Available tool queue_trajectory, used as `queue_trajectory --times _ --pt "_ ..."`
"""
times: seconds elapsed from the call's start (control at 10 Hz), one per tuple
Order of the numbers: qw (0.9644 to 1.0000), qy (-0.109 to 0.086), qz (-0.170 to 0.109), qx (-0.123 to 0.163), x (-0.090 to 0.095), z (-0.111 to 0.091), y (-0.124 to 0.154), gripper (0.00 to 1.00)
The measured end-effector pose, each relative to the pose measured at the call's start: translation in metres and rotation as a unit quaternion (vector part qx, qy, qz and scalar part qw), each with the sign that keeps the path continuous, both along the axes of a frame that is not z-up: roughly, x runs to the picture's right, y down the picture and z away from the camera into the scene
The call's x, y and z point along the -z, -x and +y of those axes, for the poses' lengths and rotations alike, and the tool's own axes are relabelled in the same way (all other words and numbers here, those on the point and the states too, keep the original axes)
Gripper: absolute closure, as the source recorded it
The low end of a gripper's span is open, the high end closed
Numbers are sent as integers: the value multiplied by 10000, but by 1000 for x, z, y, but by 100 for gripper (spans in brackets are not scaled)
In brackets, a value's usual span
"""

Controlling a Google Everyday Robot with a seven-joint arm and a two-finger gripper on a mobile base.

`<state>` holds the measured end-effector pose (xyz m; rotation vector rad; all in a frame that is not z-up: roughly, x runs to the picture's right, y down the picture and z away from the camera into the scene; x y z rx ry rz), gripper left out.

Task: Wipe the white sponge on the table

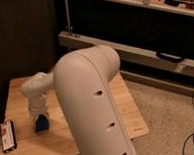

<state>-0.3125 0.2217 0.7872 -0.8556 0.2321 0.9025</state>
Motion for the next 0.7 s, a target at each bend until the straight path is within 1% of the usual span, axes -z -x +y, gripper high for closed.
queue_trajectory --times 0.2,0.3,0.4,0.5,0.6,0.7 --pt "9999 -52 -41 118 -2 -8 12 64" --pt "9999 -32 -66 156 -6 -12 19 64" --pt "9998 -2 -70 181 -13 -19 28 64" --pt "9999 56 -42 151 -23 -27 30 64" --pt "9999 88 5 116 -32 -35 27 64" --pt "9999 120 101 58 -46 -47 22 64"
